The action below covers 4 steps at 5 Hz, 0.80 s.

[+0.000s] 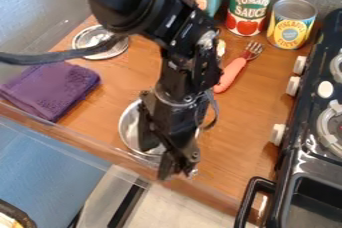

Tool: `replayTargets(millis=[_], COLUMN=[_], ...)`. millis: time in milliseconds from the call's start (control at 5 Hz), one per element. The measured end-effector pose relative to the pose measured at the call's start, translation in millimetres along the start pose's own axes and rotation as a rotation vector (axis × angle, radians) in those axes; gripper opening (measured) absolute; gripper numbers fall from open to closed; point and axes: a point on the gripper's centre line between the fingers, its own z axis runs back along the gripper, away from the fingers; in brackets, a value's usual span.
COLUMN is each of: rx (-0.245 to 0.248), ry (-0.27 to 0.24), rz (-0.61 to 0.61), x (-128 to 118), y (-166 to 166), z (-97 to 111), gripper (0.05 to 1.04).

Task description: Move the silver pot to the left between the silver lid and bun

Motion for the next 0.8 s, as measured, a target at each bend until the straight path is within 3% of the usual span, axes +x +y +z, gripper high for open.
replayTargets(millis=[200,400,600,800], rx=[-0.013,-0.049,-0.052,-0.071], ry=[-0.018,-0.045,-0.009,0.011], rz=[0.019,0.07,0.076,0.071], x=[12.0,24.1,28.8,25.9], y=[4.7,11.9,14.1,13.5], z=[13.3,28.0,18.1,12.3], gripper=[0.392,0.166,0.081,0.228])
